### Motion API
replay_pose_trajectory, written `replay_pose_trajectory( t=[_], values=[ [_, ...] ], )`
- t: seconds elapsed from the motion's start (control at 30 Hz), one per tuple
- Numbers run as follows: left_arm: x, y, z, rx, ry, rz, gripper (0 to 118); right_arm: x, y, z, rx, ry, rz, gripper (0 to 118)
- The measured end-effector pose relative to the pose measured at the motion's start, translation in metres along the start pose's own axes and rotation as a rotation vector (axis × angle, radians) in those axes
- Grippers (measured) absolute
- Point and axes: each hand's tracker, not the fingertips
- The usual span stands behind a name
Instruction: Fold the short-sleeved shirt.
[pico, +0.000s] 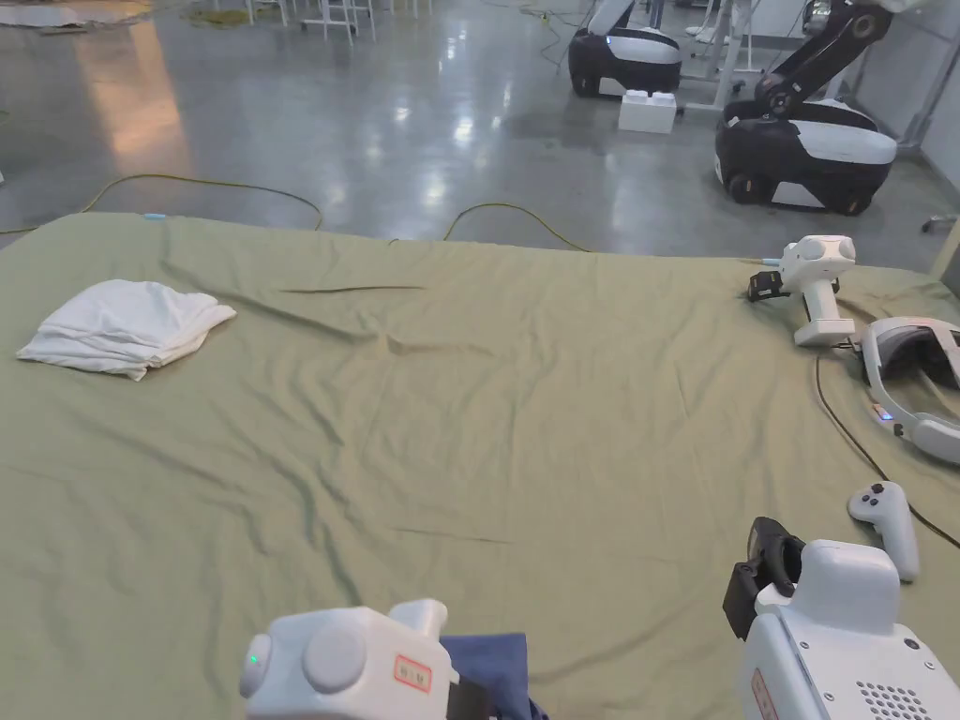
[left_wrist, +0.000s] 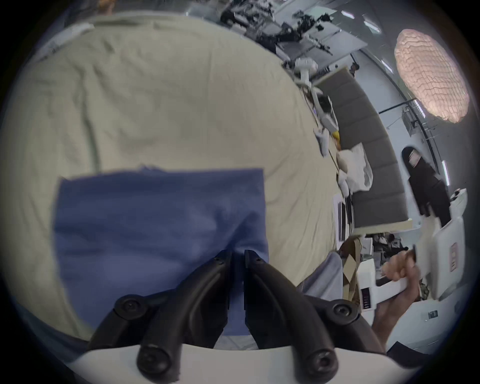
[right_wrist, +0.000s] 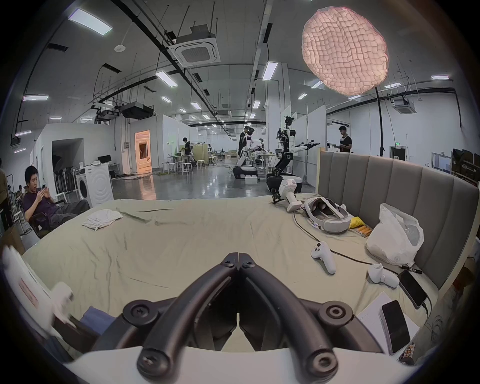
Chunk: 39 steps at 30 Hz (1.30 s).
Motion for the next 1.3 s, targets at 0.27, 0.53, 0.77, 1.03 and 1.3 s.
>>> replay_pose_trajectory(
  t=[0.27, 0.53, 0.77, 1.03, 1.3],
  values=[
    [-0.007, -0.021, -0.032, 0.089, 0.072, -0.050, 9, 0.002, -0.001, 0.002, -0.004, -0.011, 0.015, 0],
    [0.004, -0.013, 0.029, 0.198, 0.055, -0.148, 9, -0.006, 0.008, 0.003, 0.031, -0.008, 0.026, 0],
    [0.023, 0.003, 0.120, 0.719, 0.262, -0.357, 9, -0.020, 0.027, -0.003, 0.104, -0.021, 0.026, 0],
    [0.019, 0.000, 0.162, 1.255, 0.466, -0.346, 9, -0.031, 0.046, -0.010, 0.164, -0.041, 0.020, 0],
    [0.009, 0.010, 0.163, 1.278, 0.611, -0.333, 9, -0.032, 0.052, -0.007, 0.212, -0.029, 0.042, 0]
  ],
)
